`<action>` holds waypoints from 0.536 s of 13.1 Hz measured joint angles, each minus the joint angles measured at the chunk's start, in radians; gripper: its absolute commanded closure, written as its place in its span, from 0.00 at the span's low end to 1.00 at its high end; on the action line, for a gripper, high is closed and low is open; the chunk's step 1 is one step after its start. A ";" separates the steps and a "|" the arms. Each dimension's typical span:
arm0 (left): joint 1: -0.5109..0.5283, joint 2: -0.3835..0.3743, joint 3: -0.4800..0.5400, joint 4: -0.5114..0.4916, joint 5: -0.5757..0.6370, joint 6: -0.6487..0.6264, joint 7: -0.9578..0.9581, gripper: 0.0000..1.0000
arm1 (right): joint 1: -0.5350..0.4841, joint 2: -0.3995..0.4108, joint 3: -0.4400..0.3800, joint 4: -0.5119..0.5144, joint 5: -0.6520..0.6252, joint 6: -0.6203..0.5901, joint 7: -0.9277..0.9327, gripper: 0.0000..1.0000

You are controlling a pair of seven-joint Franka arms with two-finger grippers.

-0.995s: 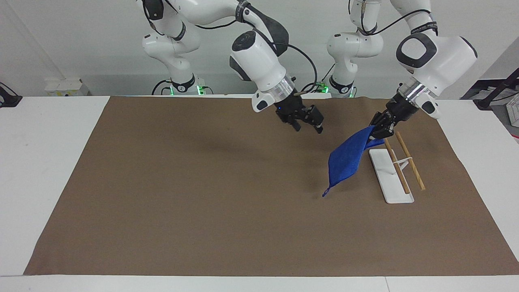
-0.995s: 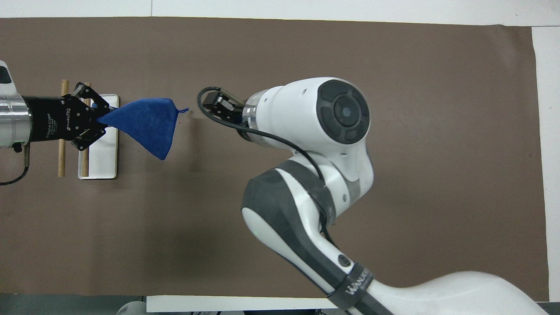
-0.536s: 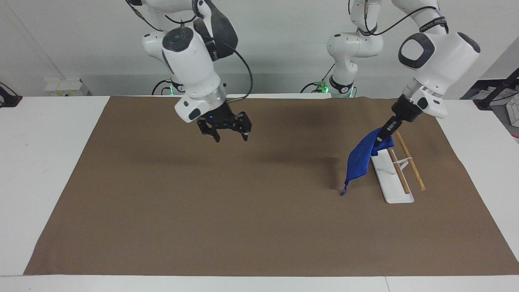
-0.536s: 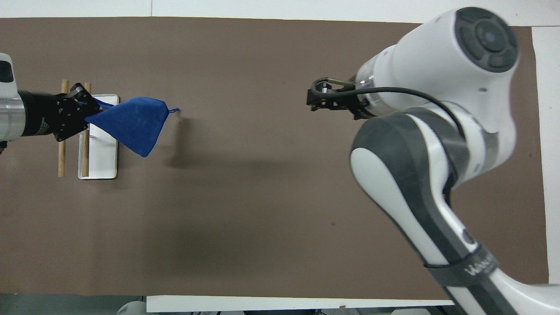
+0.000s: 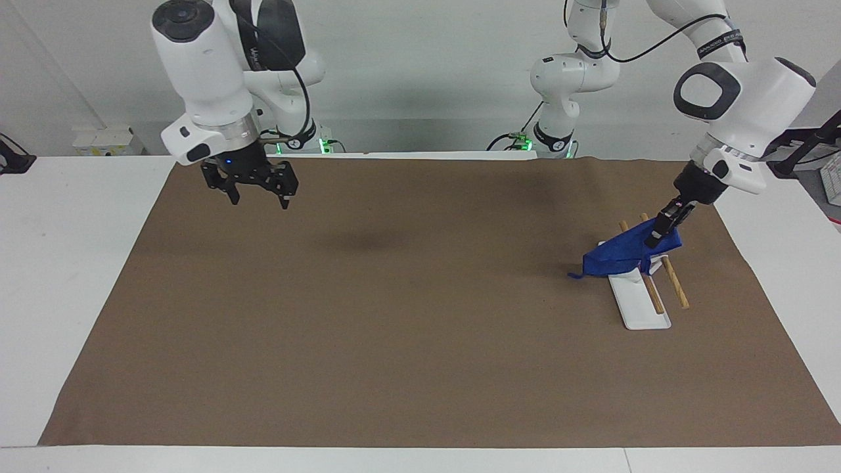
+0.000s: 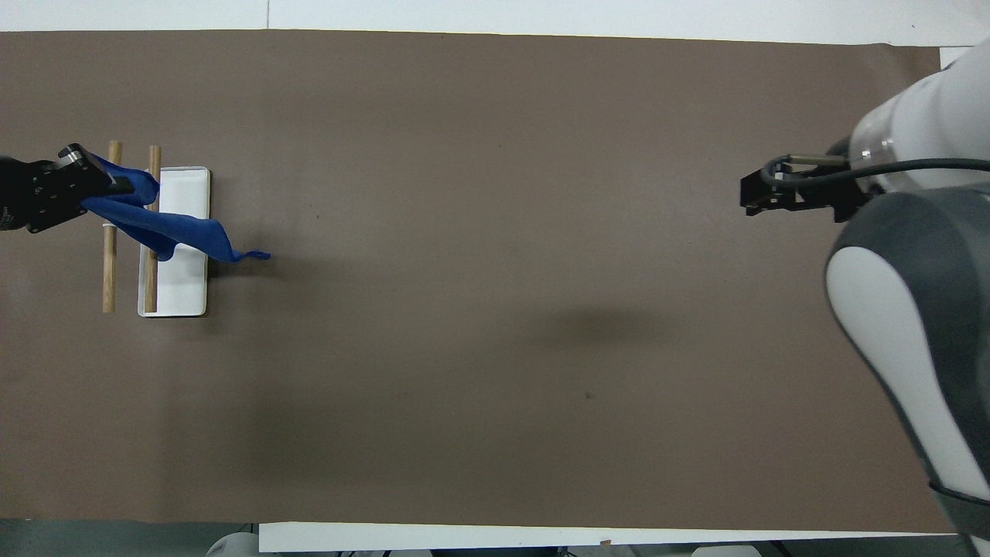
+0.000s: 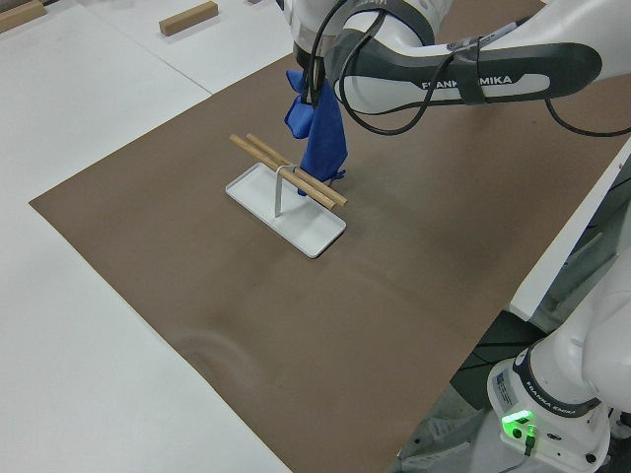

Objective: Right arm passes towel to left arm to hang
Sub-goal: 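Drape the towel over the white rack with the left gripper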

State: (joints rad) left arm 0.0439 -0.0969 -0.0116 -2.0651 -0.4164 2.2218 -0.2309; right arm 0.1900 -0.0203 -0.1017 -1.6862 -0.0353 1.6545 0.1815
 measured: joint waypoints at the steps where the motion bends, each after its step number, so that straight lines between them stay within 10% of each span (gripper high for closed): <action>1: 0.007 0.011 0.000 0.000 0.000 0.022 0.020 1.00 | -0.003 -0.015 -0.036 -0.002 0.000 -0.013 -0.050 0.01; 7: 0.012 0.053 -0.007 0.026 -0.004 0.102 -0.233 1.00 | -0.045 -0.050 -0.139 -0.018 0.000 -0.037 -0.278 0.01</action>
State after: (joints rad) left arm 0.0560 -0.0439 -0.0188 -2.0386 -0.4208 2.3239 -0.4637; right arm 0.1448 -0.0704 -0.2410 -1.7046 -0.0353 1.6176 -0.0968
